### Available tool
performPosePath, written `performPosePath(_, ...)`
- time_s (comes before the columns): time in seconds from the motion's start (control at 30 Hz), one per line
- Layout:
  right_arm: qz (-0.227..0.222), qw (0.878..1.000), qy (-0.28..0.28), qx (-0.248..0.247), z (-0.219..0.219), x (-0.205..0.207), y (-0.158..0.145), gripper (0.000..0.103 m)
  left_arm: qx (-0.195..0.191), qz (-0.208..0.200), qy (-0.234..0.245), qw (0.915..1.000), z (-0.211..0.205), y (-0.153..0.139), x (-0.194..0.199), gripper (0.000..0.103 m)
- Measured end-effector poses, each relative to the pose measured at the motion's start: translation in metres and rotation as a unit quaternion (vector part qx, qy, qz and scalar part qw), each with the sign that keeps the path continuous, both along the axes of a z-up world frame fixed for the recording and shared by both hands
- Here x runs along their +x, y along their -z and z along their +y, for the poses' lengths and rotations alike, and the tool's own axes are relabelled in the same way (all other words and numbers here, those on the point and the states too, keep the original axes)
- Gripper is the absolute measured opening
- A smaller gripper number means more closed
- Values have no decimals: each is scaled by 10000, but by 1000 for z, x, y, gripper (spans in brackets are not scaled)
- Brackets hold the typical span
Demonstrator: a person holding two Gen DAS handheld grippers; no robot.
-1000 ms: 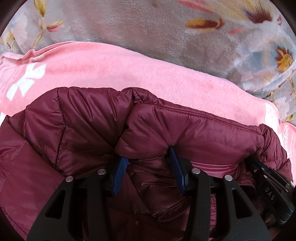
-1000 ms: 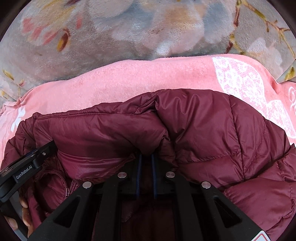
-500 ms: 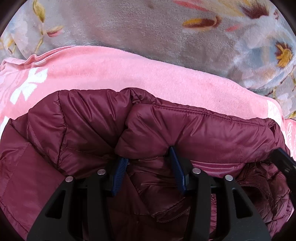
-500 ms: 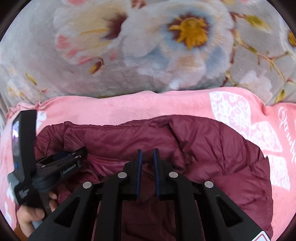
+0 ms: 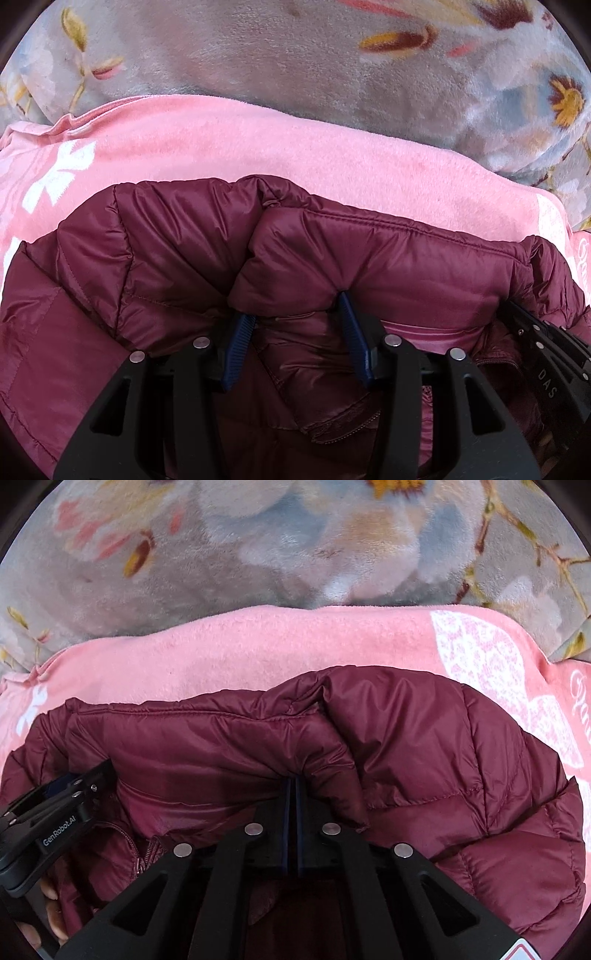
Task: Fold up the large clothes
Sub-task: 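Open both grippers and release the folded jacket onto the blanket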
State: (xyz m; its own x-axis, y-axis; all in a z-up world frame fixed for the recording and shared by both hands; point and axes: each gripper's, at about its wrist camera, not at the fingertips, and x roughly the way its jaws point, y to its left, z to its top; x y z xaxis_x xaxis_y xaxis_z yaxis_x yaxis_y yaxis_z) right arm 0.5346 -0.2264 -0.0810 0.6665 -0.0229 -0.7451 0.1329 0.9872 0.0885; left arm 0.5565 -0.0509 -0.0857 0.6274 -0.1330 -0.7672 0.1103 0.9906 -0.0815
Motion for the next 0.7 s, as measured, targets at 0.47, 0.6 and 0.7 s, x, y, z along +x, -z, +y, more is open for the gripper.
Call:
performPosePath(0.47,-477,9978,-450,132,-38,-217,-85,65,-207,64,309,9993,121,-66,-179,90)
performPosePath(0.6,-256,9986,-429,185,-71,-335,-72,72,-592,426,52,9973,203,-54,-268,92)
performPosePath(0.7,-87,9987,-77,502,-102,-403,-50,76,-846,739,-348,9931,248,-32,-304,91)
